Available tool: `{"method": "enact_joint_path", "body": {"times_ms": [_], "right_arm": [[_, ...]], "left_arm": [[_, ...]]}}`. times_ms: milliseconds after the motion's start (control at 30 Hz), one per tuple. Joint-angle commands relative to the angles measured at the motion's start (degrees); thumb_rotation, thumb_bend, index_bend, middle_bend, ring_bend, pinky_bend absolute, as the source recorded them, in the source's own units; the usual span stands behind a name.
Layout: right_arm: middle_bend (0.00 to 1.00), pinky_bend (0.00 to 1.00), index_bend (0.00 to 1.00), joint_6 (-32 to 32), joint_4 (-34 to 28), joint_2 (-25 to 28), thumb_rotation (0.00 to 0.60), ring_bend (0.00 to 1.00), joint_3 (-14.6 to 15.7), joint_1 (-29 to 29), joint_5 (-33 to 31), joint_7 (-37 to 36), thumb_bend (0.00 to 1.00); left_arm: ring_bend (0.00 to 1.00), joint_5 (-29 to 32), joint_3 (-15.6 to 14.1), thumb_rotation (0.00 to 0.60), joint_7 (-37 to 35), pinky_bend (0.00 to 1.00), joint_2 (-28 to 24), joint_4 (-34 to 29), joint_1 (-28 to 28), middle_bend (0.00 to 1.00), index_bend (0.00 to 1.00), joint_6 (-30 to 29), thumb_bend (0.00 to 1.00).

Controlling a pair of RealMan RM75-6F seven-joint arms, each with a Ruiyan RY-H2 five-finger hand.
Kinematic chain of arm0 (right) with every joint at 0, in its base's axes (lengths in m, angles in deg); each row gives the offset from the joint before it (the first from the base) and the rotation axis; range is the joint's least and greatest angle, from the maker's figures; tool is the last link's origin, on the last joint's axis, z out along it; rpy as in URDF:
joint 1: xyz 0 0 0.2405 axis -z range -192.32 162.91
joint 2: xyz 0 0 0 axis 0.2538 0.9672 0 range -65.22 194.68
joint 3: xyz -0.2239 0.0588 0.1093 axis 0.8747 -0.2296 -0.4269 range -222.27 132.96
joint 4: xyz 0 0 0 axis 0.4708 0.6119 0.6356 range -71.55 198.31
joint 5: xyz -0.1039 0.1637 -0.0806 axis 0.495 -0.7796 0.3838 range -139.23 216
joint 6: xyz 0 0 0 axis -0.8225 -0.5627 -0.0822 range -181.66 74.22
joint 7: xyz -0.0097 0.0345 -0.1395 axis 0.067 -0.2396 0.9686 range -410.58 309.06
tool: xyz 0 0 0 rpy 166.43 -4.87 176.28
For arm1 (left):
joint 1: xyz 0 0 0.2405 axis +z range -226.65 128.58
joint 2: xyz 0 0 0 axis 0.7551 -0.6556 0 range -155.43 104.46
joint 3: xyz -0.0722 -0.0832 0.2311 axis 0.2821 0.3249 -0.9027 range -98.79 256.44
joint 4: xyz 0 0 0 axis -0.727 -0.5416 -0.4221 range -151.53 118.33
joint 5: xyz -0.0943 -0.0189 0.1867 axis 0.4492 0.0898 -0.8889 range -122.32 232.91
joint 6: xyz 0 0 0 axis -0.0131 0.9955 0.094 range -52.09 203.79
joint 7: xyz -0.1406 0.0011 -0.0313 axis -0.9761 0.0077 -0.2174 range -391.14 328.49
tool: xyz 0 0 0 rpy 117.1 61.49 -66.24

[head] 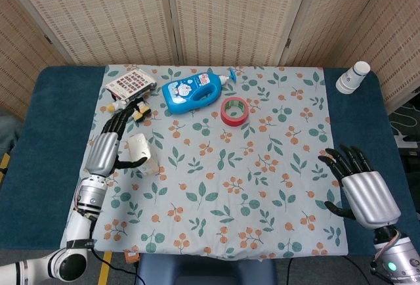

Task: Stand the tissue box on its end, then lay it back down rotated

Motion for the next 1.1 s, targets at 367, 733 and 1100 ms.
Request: {"method": "enact_joint_path", "body": {"times_ms": [367, 733, 1100], "right_arm": [[0.11, 0.07, 0.17, -0.5, -0.1, 1.0, 0.6, 0.0, 0.1, 0.5, 0.8, -1.7, 0.12], [0.11, 0.07, 0.17, -1.2, 0.1, 2.4, 0.6, 0.0, -0.1, 0.9, 1.3, -4.1, 0.11], [0.11, 0.07, 0.17, -1.0, 0.4, 2.2, 0.6, 0.0, -0.3, 0.8, 0.7, -4.0, 0.12]], "left_arm": [[0.0, 73.0, 9.9, 0.6, 50.7, 0.09, -4.7, -13.4, -39.3, 0.06, 0.0, -19.6, 0.13], [0.0, 71.2, 6.4, 0.6, 49.6, 0.09, -1.4, -9.1, -41.7, 0.06, 0.0, -20.9, 0.13], [0.0, 69.3, 2.6, 0.6, 48.2, 0.09, 1.0, -2.6, -39.7, 0.06, 0.0, -19.4, 0.13]]}}
